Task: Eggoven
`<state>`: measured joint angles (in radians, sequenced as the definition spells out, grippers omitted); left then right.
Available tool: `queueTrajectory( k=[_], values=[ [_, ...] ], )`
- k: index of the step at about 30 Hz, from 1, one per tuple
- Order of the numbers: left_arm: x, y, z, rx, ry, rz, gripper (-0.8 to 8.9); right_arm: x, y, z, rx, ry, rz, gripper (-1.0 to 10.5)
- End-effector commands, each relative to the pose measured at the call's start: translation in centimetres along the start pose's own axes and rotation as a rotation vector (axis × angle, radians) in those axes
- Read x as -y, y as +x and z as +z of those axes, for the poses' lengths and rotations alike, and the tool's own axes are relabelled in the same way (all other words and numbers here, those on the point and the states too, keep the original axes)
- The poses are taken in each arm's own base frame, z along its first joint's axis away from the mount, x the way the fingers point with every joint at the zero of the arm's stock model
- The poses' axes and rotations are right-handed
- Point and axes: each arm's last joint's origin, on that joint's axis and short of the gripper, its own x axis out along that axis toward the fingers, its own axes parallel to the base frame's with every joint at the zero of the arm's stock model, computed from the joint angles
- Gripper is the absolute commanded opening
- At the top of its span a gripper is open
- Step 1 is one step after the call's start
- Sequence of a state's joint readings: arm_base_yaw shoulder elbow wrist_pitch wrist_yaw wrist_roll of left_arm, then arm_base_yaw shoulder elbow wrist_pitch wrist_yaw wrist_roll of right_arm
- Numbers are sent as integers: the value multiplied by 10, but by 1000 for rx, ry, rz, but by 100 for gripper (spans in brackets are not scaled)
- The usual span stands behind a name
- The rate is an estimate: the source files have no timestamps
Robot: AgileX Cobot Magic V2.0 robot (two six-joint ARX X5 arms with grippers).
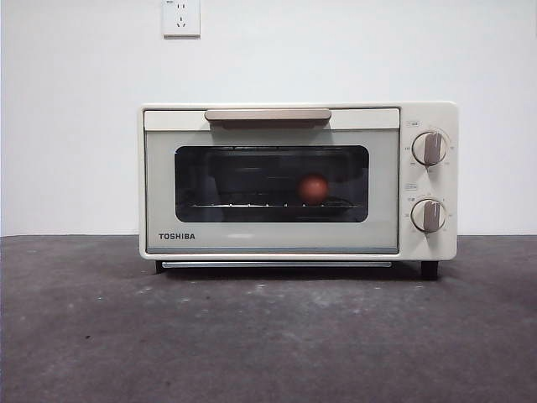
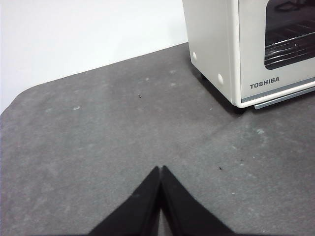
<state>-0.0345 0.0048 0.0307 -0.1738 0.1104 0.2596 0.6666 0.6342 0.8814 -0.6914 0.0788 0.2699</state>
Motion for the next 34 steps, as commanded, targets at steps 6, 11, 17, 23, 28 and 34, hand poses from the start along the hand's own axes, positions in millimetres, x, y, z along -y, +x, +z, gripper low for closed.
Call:
queueTrajectory(
  k=[6, 11, 17, 23, 28, 34],
  values=[
    [2, 2, -8, -23, -14, -5, 8, -2, -1, 3, 15, 6, 11, 4],
    [2, 2, -8, -24, -14, -5, 8, -2, -1, 3, 15, 6, 11, 4],
    [2, 2, -8, -24, -14, -5, 8, 0, -5, 3, 32, -1, 1, 4],
    [2, 2, -8, -24, -14, -5, 8, 20, -32, 4, 172, 44, -151, 4],
    [2, 2, -8, -24, -14, -5, 8, 34, -61, -3, 317, 89, -371, 4],
    [2, 2, -8, -24, -14, -5, 8, 47, -60, -31, 496, 43, -520, 4]
  ],
)
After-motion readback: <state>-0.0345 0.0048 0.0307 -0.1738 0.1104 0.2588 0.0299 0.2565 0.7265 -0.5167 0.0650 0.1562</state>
